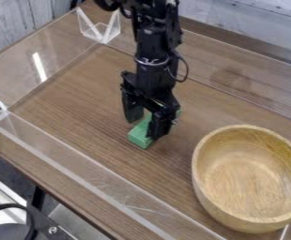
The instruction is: Put the green block in the brown bowl
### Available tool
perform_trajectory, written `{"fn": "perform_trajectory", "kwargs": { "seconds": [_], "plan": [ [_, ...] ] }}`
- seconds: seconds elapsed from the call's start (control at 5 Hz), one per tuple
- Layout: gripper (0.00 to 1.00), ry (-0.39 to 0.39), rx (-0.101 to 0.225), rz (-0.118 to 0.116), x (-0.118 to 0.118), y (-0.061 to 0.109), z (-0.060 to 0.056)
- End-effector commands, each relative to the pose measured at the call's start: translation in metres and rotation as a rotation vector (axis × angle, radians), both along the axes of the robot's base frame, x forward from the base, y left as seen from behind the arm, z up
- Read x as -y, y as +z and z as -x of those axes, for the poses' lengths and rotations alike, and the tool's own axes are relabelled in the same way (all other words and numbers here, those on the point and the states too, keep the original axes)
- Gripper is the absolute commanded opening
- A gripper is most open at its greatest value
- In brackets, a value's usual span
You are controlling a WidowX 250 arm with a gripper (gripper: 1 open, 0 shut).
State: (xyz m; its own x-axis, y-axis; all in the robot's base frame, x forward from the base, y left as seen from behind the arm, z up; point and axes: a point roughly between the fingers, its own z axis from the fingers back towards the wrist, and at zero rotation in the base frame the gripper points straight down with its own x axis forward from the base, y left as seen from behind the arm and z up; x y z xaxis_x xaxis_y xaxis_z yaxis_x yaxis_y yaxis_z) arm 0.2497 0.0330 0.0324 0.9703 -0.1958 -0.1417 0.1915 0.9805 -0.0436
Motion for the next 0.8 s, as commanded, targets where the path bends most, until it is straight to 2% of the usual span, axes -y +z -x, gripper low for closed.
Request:
{"fn": "perform_trajectory", "kwargs": {
  "seconds": [0.0,0.6],
  "plan": [
    [1.0,-0.006,0.061,-0.005,-0.0002,0.0108,-0.014],
    [1.0,-0.014,0.086,0.002,0.002,0.0164,-0.0172]
  ]
}}
